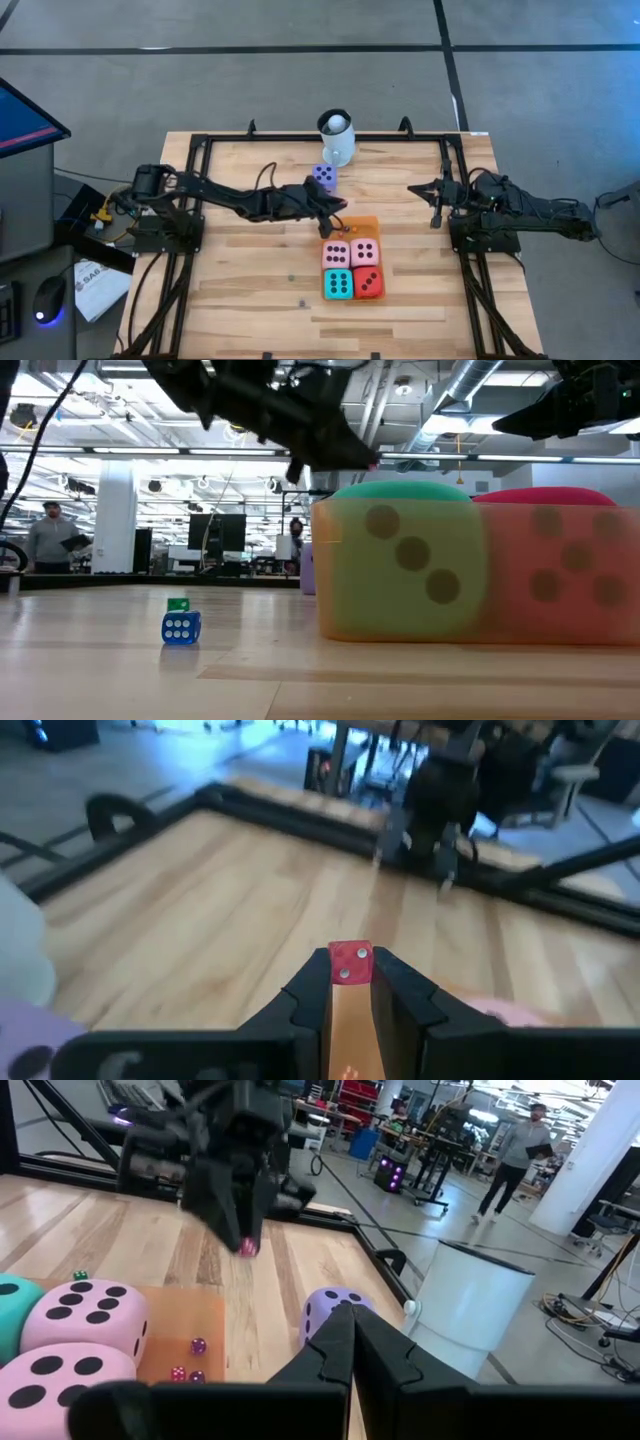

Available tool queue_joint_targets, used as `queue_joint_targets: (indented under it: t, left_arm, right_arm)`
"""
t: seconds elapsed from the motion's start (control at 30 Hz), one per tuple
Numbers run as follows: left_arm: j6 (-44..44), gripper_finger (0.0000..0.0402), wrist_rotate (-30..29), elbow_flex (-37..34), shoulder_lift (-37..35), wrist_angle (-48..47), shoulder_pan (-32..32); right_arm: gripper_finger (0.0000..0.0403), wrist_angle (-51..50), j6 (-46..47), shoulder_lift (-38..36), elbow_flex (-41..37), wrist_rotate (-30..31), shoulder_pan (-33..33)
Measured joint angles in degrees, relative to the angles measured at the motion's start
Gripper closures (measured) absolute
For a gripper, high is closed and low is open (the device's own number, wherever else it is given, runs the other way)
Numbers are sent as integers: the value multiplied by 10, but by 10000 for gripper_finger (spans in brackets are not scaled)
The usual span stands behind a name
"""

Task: Pick & Place Dice
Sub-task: Put the small pink dice into the orange bin, then put the small green dice into the orange bin

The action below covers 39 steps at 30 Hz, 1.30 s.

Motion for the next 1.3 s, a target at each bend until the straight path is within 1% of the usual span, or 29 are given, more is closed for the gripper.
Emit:
queue_joint_targets:
  t: [0.13, 0.23, 0.37, 0.47, 0.77, 1.03, 1.17, 1.3]
  left_arm:
    - [-1, 361, 33, 25, 39, -20, 1]
    - [-1, 361, 51, 46, 61, -54, -2]
    - [-1, 361, 51, 60, 69, -115, -10]
    - [-1, 360, 51, 61, 69, -135, -14]
    - [-1, 328, 51, 61, 69, -141, -17]
    - [-1, 311, 51, 61, 69, -140, -17]
    - [-1, 308, 51, 61, 69, -140, -17]
    - [-1, 314, 51, 61, 58, -146, -17]
  right_arm:
    - [403, 0, 0, 0, 0, 0, 0]
    - [403, -1, 0, 0, 0, 0, 0]
    - [403, -3, 0, 0, 0, 0, 0]
    - [403, -5, 0, 0, 0, 0, -1]
    - [403, -8, 0, 0, 0, 0, 0]
    - [403, -8, -1, 0, 0, 0, 0]
    - [403, -8, -1, 0, 0, 0, 0]
    - [403, -8, -1, 0, 0, 0, 0]
